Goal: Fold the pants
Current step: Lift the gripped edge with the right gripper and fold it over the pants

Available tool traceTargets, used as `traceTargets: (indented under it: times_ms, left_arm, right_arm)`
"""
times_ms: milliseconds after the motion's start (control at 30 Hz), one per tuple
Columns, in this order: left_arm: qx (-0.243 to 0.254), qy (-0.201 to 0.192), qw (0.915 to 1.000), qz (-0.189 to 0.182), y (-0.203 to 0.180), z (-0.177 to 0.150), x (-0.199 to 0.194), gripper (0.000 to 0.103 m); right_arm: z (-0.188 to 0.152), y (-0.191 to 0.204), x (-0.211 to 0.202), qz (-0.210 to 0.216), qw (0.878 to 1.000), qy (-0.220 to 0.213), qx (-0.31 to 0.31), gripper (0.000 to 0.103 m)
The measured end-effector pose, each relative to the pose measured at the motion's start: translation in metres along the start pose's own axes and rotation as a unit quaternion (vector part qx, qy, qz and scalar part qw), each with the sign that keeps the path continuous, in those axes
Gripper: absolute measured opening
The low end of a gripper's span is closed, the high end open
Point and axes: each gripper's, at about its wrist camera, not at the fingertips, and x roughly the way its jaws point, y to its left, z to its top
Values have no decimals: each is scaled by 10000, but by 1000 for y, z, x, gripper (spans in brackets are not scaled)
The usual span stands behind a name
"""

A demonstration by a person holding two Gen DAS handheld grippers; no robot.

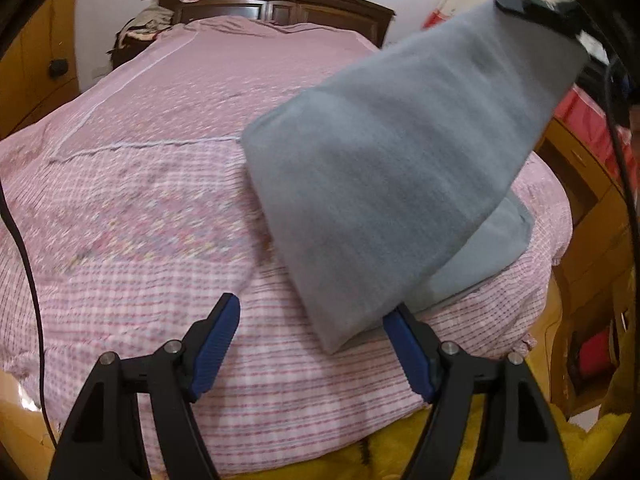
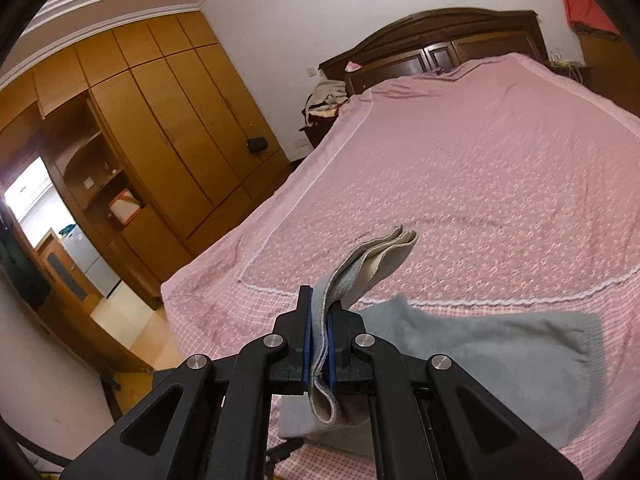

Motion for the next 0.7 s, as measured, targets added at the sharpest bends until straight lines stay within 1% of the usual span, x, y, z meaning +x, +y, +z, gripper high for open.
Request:
traceTargets:
  times_ms: [200,300,433,567,700]
  left_arm:
    - [402,121,9989,-206,-21,-2,10,77]
    - [454,157,9985,-257,-27,-3,11,77]
    - [418,163,9987,-254,-25,1,13,77]
    - [383,194,9988,-248,-21,1,13,77]
    - [337,247,9988,-266,-19,8,17,77]
  right_arm:
    - [7,-10,-24,-191,9996,-224,-56,7]
    - [9,-20,-37,-359,9988,-331,-31,7]
    - [8,-38,-51,-598,9974,-397,63,7]
    - [1,-65,-57,-908,9953,-283,179,7]
    - [-12,-99,-49,-1265,9914,31,342,7]
